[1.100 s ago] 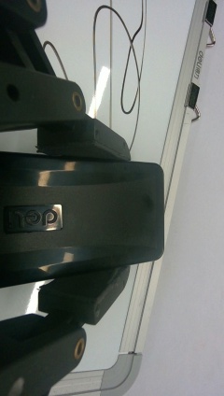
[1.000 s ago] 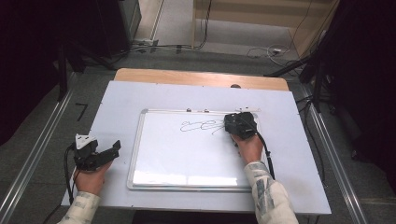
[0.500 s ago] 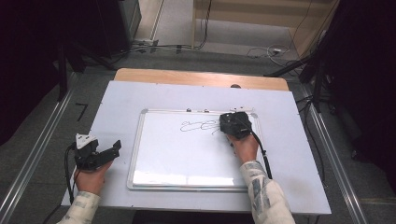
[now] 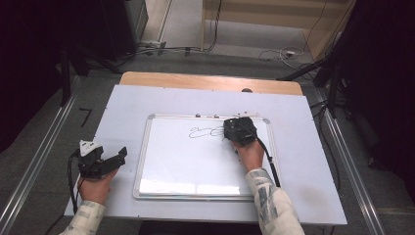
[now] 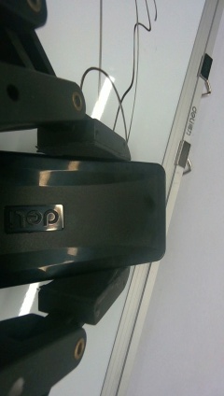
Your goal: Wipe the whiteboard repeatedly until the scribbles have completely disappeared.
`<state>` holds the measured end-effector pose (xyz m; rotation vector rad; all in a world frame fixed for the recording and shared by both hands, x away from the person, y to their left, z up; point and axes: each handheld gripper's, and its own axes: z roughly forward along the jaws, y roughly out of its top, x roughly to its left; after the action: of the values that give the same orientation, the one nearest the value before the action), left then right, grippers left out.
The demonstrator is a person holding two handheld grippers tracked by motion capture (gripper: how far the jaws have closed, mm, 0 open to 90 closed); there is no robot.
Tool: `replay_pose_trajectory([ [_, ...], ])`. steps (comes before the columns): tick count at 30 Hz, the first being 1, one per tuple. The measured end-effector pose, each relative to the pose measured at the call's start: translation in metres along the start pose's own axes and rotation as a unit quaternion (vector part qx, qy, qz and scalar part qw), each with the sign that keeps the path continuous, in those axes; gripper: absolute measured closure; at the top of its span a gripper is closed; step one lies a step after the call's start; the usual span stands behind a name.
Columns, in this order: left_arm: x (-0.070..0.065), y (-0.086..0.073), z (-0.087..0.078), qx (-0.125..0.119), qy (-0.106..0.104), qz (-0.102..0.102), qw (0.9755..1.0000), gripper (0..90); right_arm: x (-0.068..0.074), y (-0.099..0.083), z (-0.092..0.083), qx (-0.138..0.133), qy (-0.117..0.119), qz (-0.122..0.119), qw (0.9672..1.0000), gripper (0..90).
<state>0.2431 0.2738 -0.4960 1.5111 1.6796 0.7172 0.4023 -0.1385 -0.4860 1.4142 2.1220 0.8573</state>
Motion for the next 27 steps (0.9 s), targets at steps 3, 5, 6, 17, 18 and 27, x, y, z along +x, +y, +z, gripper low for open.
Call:
replay_pose_trajectory([
  [3,0.0,0.0,0.0,-0.001,0.001,-0.002,1.0,15.8,0.005,0.001,0.001,-0.001,0.001,-0.001,1.0,39.6],
  [5,0.0,0.0,0.0,-0.001,0.0,-0.001,1.0,15.8,0.01,0.003,0.003,0.0,0.004,-0.004,1.0,39.5],
  [6,0.0,0.0,0.0,-0.002,0.0,-0.002,1.0,15.8,0.011,0.003,0.003,0.0,0.005,-0.004,1.0,39.5],
  [17,0.0,0.0,0.0,-0.002,-0.001,-0.003,1.0,15.8,0.033,0.009,0.009,-0.001,0.013,-0.013,0.9998,39.6],
  [18,0.0,0.0,0.0,-0.002,-0.001,-0.003,1.0,15.8,0.033,0.009,0.009,-0.001,0.013,-0.013,0.9998,39.6],
  [27,0.001,0.0,-0.001,-0.003,-0.003,-0.004,1.0,15.8,0.051,0.015,0.015,-0.003,0.022,-0.025,0.9994,39.5],
])
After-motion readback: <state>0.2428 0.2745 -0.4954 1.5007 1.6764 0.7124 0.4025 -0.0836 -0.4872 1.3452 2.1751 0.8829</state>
